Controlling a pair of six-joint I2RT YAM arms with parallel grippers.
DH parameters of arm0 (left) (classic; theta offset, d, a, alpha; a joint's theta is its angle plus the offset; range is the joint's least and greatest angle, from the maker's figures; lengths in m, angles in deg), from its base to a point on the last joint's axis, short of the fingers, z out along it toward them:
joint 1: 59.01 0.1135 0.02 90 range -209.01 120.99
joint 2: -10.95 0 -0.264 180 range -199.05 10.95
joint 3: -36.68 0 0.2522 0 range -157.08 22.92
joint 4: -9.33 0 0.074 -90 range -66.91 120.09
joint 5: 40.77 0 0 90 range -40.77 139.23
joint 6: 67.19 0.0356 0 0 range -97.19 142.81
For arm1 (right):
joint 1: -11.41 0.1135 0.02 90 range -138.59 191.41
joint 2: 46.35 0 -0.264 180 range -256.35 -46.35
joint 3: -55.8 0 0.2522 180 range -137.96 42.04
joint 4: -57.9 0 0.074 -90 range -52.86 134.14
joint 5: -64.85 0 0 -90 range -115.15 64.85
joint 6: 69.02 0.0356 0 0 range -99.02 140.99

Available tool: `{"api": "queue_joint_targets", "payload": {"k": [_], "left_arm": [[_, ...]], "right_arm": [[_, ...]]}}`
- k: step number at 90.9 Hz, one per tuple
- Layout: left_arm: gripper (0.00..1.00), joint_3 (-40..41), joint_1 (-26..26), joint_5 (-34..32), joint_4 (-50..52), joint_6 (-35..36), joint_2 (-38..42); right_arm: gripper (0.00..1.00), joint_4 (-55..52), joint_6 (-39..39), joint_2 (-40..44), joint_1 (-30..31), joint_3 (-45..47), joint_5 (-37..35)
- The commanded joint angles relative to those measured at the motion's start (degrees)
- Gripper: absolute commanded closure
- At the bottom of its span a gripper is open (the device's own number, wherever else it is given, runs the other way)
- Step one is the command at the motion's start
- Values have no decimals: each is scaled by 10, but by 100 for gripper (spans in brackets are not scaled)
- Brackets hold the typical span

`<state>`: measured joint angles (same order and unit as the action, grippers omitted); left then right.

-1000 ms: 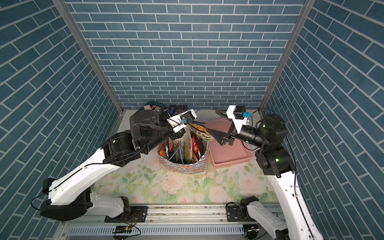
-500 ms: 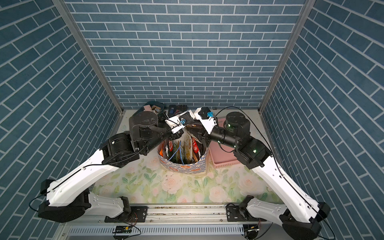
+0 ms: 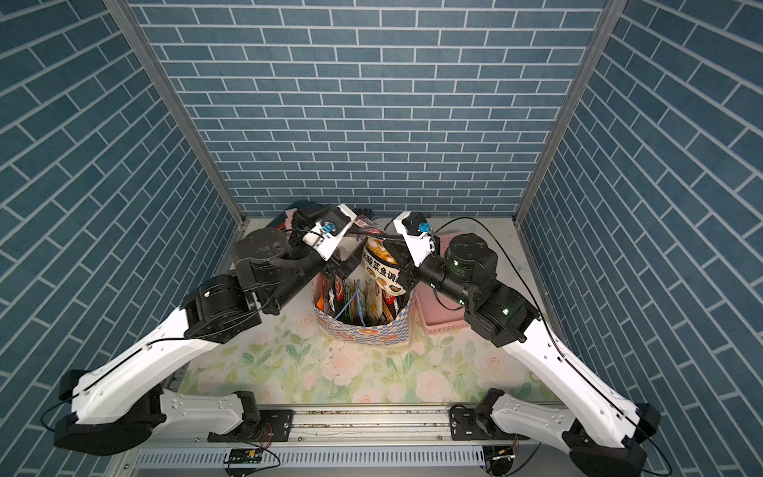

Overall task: Place the condiment packets inside the bag
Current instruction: Pick up the condiment packet from the storage box, then place the condiment packet in the paper bag, then adjust the condiment packet in the paper bag.

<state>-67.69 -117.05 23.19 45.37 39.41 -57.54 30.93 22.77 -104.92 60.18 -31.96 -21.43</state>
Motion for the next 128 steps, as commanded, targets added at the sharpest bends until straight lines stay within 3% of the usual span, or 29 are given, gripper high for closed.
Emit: {"api": "queue_joint_targets", "payload": {"k": [1, 11, 17, 36, 44, 55, 68, 83, 109, 128], "left_arm": [[0, 40, 39, 3, 30, -271, 40], [1, 69, 102, 107, 72, -433, 49], [4, 69, 129, 177, 90, -487, 34], [28, 18, 200, 391, 157, -544, -73], [35, -24, 207, 440, 197, -539, -130], [39, -82, 208, 474, 257, -530, -199], [43, -87, 207, 511, 284, -529, -240], [48, -69, 205, 484, 310, -515, -251], [45, -83, 179, 497, 275, -527, -287], [48, -78, 177, 465, 293, -508, -302]], "right_arm": [[100, 120, 44, 47, 4, 11, -68], [100, 146, 51, 69, 5, 33, -97], [100, 154, 57, 77, 4, 40, -114], [100, 160, 71, 97, 4, 62, -159], [100, 167, 73, 104, 4, 75, -159], [100, 169, 74, 111, 4, 89, -159], [100, 173, 73, 120, 4, 102, -162], [100, 174, 72, 127, 5, 106, -153], [100, 180, 75, 119, 5, 110, -115], [100, 189, 81, 119, 5, 108, -97]]}}
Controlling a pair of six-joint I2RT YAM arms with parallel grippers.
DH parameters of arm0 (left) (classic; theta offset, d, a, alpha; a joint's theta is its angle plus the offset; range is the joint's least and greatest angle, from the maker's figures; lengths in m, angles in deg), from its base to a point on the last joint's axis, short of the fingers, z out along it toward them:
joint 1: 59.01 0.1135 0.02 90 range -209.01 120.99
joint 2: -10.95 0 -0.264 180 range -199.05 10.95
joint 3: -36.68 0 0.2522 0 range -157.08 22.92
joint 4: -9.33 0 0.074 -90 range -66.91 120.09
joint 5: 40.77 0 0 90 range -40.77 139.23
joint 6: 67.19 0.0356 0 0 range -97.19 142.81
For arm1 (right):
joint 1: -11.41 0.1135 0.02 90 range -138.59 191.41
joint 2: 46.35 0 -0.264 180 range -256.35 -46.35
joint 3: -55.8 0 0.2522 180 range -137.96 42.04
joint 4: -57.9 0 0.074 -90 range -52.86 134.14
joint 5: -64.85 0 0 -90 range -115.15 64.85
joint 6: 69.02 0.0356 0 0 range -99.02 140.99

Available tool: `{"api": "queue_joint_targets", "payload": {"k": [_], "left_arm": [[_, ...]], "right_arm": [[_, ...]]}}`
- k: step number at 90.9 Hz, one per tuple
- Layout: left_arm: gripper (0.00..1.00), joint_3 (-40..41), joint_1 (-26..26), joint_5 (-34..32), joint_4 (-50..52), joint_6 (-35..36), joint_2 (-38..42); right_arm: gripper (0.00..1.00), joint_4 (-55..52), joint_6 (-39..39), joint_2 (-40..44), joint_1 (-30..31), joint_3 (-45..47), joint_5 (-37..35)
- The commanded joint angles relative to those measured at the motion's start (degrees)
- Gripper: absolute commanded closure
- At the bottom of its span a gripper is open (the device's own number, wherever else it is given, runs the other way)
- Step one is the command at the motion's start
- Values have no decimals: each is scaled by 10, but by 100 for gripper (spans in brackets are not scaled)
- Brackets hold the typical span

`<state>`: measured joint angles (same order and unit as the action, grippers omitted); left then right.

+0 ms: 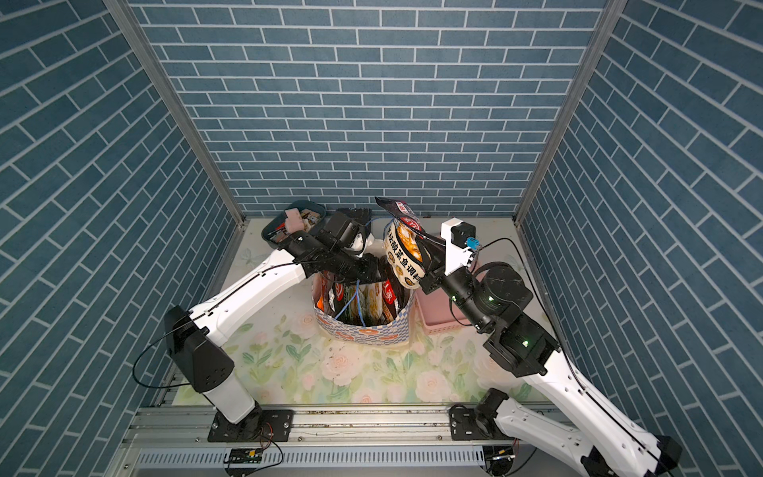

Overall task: Place the condiment packets inside the bag
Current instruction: Adjust the condiment packet in the paper bag.

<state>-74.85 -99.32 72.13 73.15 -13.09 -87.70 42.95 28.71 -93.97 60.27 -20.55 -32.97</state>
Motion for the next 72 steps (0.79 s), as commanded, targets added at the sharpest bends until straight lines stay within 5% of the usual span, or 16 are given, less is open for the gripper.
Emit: {"api": "queue_joint_targets", "payload": {"k": [1, 27, 72], "left_arm": [[49, -7, -1, -27, 17, 18, 1], [100, 25, 6, -67, 35, 36, 40], [100, 97, 45, -66, 2, 45, 101]], "right_arm": [[100, 69, 22, 9, 4, -6, 19], [100, 103, 88, -13, 8, 10, 35], [100, 196, 207, -61, 133, 101, -223]]}}
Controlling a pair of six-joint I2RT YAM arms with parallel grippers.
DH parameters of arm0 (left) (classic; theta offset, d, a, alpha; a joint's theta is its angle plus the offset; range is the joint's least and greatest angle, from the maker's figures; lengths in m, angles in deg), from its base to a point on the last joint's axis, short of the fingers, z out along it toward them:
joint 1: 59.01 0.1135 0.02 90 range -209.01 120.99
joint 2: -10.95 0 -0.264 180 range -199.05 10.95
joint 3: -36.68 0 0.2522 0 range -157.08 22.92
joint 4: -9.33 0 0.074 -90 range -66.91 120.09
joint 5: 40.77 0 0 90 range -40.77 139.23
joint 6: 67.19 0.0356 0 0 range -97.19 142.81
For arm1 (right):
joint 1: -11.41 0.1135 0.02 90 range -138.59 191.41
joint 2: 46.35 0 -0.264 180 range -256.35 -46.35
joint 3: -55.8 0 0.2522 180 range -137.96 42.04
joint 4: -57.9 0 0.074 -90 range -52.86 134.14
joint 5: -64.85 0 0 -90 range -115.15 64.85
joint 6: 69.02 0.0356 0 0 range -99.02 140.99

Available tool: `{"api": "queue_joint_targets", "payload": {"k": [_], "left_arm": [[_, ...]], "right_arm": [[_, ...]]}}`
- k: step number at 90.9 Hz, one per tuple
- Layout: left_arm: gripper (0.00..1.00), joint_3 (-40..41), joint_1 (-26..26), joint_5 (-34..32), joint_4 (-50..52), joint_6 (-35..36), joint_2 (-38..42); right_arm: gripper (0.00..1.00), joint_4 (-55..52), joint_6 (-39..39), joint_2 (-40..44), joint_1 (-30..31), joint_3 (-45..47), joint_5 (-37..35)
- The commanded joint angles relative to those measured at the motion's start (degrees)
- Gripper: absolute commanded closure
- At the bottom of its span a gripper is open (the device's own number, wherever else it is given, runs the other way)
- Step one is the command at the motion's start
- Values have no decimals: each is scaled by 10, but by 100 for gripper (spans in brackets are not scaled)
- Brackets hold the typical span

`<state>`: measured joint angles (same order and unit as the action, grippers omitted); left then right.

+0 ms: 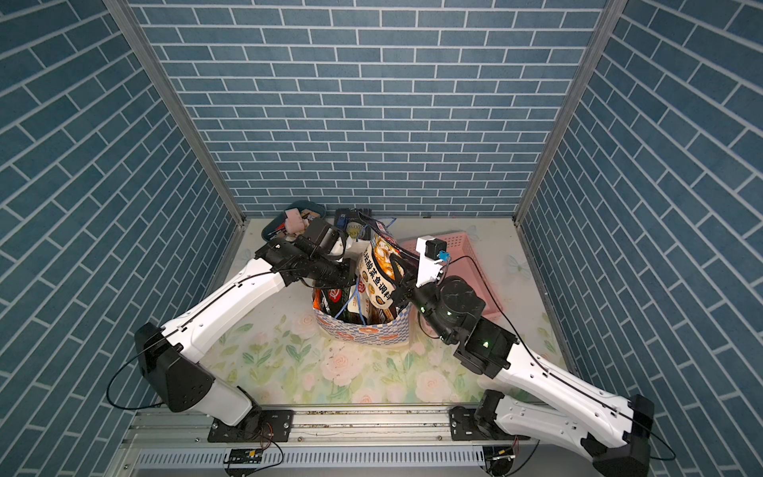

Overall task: Place the condiment packets inside the bag
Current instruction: Adjust the condiment packet in the paper bag.

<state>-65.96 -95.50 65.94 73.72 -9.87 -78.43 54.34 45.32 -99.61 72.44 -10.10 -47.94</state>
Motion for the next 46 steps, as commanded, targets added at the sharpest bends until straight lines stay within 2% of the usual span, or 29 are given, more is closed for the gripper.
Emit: {"api": "queue_joint_targets", "payload": {"k": [1, 26, 46], "left_arm": [[100, 8, 6, -4, -4, 13, 8], [100, 8, 9, -4, -5, 17, 12], [100, 7, 9, -4, -5, 18, 10]], "right_arm": [[100, 83, 41, -7, 11, -3, -74], [100, 96, 8, -47, 13, -4, -122], [100, 64, 5, -91, 21, -22, -148]]}}
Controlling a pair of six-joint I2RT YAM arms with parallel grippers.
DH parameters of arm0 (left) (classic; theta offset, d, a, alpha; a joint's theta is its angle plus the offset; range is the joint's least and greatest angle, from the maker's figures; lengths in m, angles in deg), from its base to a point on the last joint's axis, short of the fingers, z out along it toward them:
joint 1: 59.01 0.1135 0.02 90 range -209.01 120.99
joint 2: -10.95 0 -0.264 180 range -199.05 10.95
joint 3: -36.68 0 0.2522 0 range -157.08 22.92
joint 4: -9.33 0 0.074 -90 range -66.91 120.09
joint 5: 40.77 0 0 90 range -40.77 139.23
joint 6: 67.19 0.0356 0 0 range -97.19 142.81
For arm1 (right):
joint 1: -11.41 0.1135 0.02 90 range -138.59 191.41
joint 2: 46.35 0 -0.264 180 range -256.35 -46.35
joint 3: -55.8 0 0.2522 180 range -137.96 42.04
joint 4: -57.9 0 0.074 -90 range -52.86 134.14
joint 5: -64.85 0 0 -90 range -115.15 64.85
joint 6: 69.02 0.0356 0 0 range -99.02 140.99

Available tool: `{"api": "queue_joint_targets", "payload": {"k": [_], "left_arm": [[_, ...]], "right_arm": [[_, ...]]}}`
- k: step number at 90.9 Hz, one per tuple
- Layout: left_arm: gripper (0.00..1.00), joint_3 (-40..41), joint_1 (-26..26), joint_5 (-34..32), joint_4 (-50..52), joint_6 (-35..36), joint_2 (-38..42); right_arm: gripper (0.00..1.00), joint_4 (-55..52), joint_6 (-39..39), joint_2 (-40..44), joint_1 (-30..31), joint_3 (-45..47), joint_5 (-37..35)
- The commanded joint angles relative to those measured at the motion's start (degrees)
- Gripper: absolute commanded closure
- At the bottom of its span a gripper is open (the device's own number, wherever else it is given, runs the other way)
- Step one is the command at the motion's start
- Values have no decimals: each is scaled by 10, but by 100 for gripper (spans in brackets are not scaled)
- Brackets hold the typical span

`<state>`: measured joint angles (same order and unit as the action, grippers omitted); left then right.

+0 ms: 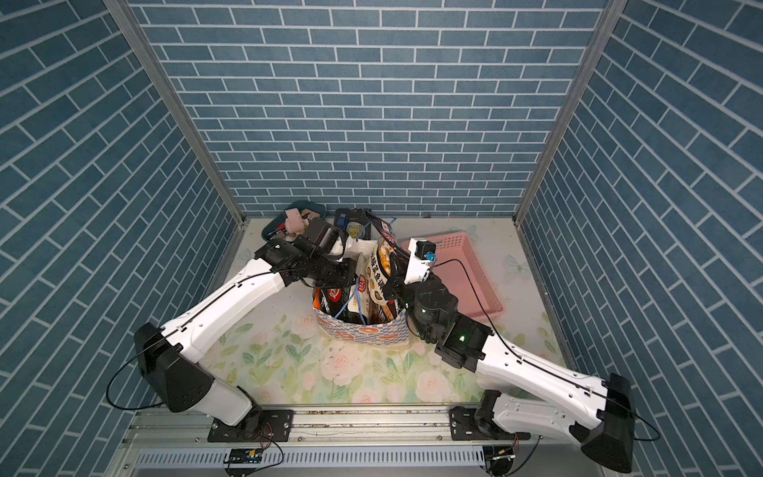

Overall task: Place the condiment packets inside the bag
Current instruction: Adjust the condiment packet in the paper bag, then reset both arms

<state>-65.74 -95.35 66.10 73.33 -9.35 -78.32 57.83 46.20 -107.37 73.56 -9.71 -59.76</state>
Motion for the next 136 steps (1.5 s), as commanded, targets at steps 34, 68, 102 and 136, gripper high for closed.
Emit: {"api": "queue_joint_targets", "payload": {"k": [34, 68, 102, 136], "left_arm": [[100, 0, 7, 0, -5, 14, -2], [100, -5, 7, 24, -23, 14, -9], [10, -31, 4, -68, -143, 105, 125], [0, 278, 235, -399, -435, 253, 306]], "right_arm": [[55, -29, -54, -71, 51, -63, -109], [40, -90, -87, 16, 30, -67, -24], [18, -227, -102, 47, -192, -150, 164], [0, -169, -127, 6, -631, -75, 459]]}}
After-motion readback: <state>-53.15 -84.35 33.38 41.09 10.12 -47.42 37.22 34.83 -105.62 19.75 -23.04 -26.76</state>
